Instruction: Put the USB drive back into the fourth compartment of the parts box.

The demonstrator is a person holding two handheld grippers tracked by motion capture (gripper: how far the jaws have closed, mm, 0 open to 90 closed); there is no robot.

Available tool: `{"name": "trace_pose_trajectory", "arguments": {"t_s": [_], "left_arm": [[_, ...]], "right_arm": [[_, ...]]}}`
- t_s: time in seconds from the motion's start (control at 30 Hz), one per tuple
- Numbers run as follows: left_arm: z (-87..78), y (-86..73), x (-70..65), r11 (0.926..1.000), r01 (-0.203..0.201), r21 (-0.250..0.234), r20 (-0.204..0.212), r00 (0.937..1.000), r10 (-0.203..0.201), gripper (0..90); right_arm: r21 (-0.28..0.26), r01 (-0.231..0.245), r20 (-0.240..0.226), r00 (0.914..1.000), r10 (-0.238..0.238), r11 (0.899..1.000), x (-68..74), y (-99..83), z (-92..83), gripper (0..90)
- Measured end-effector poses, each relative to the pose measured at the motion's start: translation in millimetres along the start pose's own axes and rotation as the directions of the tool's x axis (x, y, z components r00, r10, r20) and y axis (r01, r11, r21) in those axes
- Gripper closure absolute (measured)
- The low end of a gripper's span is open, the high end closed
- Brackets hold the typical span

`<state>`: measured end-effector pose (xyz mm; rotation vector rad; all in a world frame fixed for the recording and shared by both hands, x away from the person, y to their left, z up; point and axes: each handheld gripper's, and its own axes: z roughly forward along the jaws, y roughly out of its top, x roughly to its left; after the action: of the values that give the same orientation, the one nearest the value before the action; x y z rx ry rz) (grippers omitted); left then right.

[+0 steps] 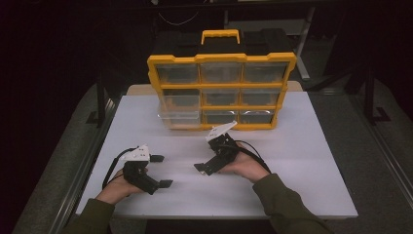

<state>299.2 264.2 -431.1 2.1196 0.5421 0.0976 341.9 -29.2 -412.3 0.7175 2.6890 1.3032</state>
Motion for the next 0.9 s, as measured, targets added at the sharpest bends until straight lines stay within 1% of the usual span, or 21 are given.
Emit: {"name": "trace_pose_trajectory", "arguments": {"t_s": [0.2, 0.9], "left_arm": [[0.0, -0.2, -0.4, 1.0000, -0.005, 0.004, -0.007, 1.0000, 0.005, 0.0], [0.7, -0.7, -0.5, 1.0000, -0.002, 0.003, -0.010, 0.9999, 0.002, 0.0]], "right_arm": [[0.015, 0.004, -0.001, 1.0000, -0.004, 1.000, 2.5, -1.4, 4.6, 0.0], [0.074, 0.012, -0.008, 0.9999, -0.012, 0.997, 7.6, -9.3, 22.2, 0.0]]}}
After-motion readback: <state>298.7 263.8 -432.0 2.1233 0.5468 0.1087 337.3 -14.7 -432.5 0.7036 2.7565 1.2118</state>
